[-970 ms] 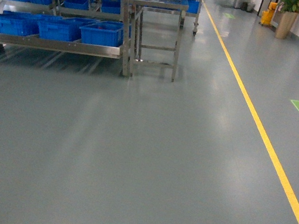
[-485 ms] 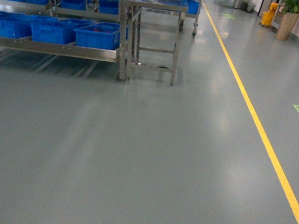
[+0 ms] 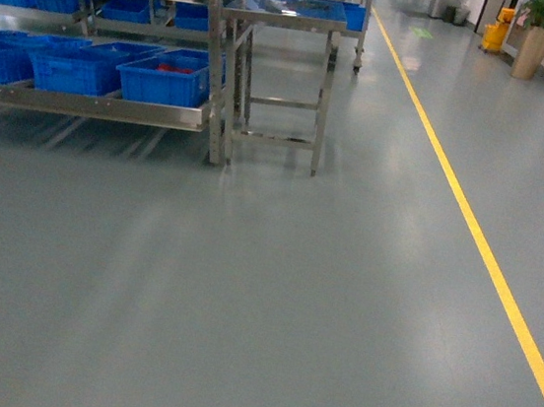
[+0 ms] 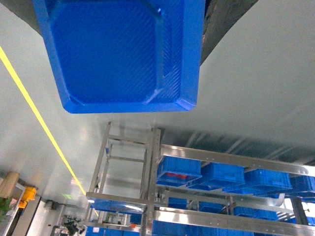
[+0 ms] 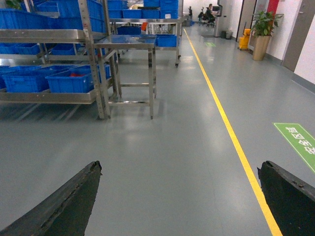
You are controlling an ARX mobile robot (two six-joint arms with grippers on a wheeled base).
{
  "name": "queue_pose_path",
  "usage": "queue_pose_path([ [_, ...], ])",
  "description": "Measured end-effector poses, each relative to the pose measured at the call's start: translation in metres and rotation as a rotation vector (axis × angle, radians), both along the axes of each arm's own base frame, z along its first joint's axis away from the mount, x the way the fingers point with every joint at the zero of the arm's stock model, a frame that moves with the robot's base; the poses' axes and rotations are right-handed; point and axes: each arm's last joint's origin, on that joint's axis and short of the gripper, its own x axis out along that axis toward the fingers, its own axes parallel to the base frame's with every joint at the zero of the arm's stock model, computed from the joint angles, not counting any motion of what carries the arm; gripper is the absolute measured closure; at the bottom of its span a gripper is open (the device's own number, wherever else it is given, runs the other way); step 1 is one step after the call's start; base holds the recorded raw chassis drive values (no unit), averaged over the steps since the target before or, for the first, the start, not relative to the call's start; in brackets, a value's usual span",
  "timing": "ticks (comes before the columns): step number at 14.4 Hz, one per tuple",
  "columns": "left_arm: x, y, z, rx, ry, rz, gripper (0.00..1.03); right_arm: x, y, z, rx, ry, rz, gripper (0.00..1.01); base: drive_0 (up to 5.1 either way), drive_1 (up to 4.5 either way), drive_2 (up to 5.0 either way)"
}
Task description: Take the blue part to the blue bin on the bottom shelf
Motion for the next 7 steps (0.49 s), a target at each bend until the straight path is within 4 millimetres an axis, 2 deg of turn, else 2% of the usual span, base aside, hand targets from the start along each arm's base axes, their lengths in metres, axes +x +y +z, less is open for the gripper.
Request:
queue_pose_path([
  [7, 0.0, 0.0, 0.0, 0.0, 0.0, -0.001, 0.6, 0.0, 0.0, -0.0006, 0.0, 0.006, 0.0, 0.03, -0.1, 4.01, -4.2],
])
